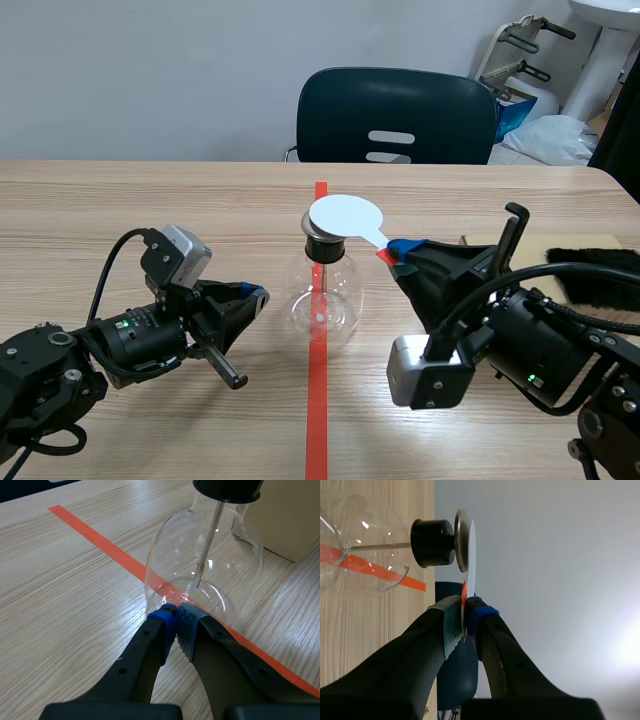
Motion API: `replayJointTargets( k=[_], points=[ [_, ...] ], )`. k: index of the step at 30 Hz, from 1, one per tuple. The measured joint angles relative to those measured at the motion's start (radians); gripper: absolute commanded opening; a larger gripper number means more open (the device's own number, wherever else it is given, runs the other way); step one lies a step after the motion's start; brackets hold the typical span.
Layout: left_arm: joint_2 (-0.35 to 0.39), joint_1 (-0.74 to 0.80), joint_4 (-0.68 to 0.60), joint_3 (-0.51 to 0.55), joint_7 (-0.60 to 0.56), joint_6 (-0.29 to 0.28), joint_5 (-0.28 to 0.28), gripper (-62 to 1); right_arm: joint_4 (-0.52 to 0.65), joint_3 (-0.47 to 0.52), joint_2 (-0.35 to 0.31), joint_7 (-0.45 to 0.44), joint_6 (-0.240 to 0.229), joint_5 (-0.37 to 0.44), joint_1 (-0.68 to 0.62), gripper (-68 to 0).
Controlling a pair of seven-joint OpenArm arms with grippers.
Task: Do the electroscope experiment.
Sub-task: 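Bring the plate to the electroscope and point at the metal foil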
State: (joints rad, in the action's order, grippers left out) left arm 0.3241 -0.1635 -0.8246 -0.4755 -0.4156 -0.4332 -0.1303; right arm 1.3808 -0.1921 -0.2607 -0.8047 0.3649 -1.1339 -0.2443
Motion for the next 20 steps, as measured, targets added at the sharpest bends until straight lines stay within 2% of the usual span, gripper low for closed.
replayJointTargets(
  k=[20],
  points=[
    [0.0,0.0,0.0,0.0,0.0,0.0,0.0,-58.2,0.0,0.0,0.0,-0.051,0.0,-0.001,0.0,-66.7]
  ],
)
